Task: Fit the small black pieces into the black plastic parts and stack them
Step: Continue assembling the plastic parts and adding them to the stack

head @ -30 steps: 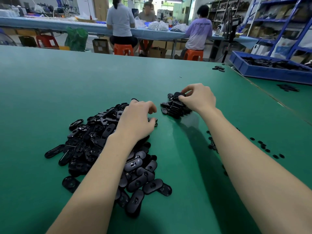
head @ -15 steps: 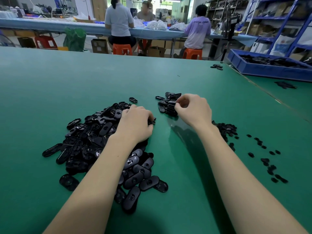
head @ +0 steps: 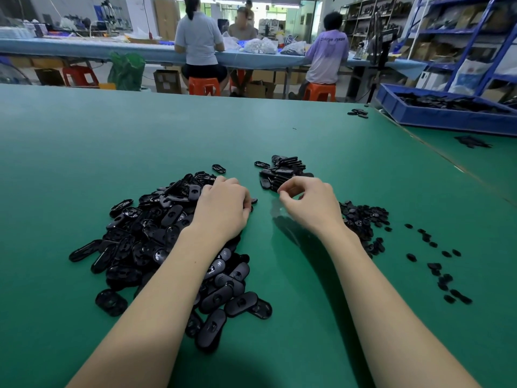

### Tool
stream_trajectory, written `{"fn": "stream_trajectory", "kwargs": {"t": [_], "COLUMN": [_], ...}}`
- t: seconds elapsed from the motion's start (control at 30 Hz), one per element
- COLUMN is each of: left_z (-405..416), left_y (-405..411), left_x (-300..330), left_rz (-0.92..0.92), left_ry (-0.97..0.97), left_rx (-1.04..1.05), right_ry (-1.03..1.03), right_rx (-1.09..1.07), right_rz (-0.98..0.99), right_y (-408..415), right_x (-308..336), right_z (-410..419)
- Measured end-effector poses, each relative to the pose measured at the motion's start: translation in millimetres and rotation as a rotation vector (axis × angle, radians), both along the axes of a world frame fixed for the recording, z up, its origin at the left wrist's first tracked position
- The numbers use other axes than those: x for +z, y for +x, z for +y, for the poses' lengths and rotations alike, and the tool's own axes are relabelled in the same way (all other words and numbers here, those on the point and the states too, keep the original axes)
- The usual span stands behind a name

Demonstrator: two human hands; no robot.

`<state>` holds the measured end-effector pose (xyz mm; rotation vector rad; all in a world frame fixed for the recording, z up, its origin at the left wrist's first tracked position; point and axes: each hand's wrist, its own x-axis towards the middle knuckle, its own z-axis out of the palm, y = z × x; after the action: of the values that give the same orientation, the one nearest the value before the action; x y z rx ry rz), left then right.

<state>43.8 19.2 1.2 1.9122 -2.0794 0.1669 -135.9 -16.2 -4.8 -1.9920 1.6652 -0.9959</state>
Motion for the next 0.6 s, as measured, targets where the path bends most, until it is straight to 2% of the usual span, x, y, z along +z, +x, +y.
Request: {"fn": "stream_trajectory", "kwargs": {"t": [0.07,0.13,0.27,0.37,0.43,0.53,0.6], "left_z": [0,-1,-6,-8,-8,-8,-7], "left_y": [0,-2,-5,-7,-9,-10,-10], "left_x": [-1,1,15,16,14,13,13], "left_rz": [-0.025,0.047,0.541,0.962,1.182,1.302,1.248], "left_ry": [0.015,-0.002,-0.024,0.082,0.151,0.189,0.189], "left_rx": [-0.013,-0.035,-0.050,-0.030,-0.016,-0.016,-0.038], "right_ry": [0.004,0.005,0.091,0.243,0.313,0.342,0.344], "right_rx": [0.012,0.024,0.113,0.212,0.259,0.254,0.253], "right_rz": [-0.002,-0.024,-0.176,-0.282,-0.323,-0.362,-0.382], "right_y": [0,0,1,2,2,0,-4], "right_x": [1,3,8,14,16,18,19], "right_z": [1,1,0,1,3,6,7]}}
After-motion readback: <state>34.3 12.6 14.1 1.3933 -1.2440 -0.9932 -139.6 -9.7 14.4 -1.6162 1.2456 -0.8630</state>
